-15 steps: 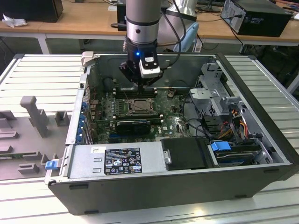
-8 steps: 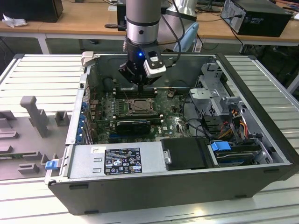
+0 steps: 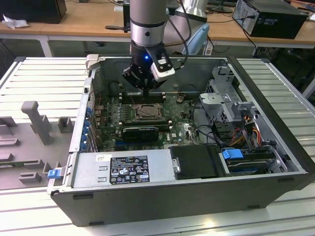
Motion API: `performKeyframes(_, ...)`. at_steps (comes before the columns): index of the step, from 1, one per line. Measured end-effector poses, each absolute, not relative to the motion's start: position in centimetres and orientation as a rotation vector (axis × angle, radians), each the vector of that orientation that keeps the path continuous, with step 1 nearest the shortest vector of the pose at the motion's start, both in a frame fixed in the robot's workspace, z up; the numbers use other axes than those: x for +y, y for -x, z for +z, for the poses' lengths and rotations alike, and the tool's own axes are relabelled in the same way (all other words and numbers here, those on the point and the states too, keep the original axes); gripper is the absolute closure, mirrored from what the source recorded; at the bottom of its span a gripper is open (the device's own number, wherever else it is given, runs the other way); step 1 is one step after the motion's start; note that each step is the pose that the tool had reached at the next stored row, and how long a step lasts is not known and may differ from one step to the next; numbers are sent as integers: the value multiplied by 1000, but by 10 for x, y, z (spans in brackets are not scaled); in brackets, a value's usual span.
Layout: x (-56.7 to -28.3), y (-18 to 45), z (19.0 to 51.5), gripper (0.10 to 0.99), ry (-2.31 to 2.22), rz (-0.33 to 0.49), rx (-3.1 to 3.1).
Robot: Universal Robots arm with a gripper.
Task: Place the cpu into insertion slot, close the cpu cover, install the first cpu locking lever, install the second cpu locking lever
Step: 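Install the first cpu locking lever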
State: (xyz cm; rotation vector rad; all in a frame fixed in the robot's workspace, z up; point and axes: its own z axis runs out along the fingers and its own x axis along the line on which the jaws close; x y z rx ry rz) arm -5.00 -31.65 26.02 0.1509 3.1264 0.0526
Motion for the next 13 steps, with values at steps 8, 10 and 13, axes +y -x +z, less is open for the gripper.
performKeyframes(8, -316, 96, 260, 976, -149, 56, 3127)
performKeyframes(10, -316, 102, 260, 976, -148, 56, 3127)
performKeyframes(13, -314, 105, 258, 976, -148, 56, 3127)
